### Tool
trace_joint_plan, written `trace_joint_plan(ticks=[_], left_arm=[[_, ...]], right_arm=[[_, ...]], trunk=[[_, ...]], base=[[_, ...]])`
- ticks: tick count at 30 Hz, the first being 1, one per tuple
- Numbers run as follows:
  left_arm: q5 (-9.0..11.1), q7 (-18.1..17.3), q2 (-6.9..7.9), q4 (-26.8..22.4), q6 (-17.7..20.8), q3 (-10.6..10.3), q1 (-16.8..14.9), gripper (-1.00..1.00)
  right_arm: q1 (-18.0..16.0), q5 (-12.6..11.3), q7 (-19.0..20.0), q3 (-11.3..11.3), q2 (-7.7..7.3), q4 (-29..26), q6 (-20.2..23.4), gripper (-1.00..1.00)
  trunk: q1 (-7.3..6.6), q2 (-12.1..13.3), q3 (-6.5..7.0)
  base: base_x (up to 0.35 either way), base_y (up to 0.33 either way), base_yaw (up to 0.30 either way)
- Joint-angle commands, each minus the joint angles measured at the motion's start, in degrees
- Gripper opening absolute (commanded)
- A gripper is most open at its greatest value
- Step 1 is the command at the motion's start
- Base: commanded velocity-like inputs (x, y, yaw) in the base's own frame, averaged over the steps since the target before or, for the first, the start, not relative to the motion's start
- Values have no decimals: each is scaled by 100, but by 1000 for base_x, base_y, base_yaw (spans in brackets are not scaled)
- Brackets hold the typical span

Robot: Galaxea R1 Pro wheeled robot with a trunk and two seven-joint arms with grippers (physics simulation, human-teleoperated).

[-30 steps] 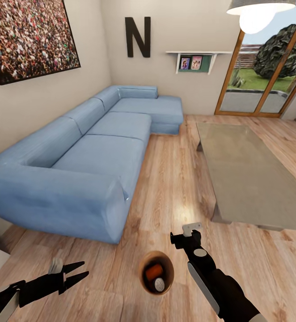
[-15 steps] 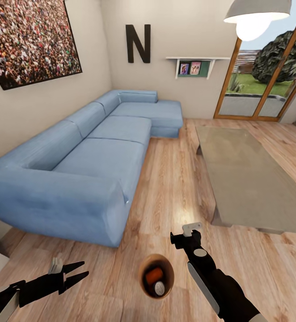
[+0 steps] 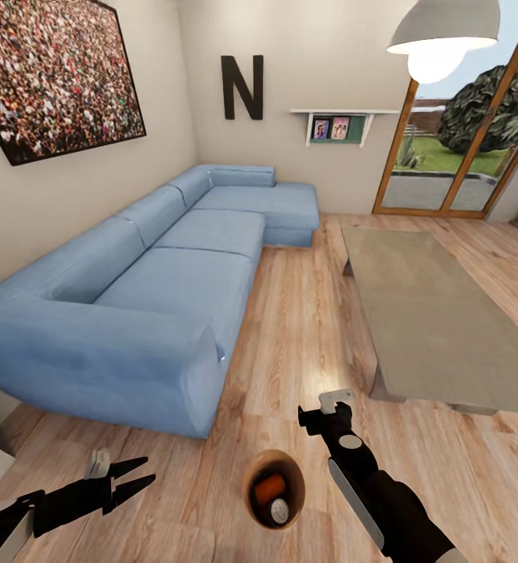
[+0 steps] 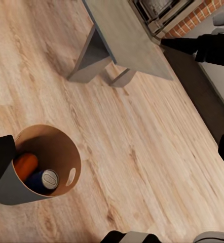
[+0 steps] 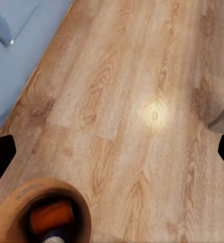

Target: Put the three can of soda from the living room inside the tash can in the kitchen.

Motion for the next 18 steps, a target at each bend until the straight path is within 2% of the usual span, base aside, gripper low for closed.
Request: trace_joint_plan(ticks=[1,18], left_arm=[[0,0,0,1,0,0,0,100],[0,0,0,-5,0,0,0,100]], right_arm=[[0,0,0,0,0,1,0,100],[0,0,0,0,0,7,0,100]], trunk=[[0,0,10],[0,0,171]], base=[[0,0,0],[0,0,0]])
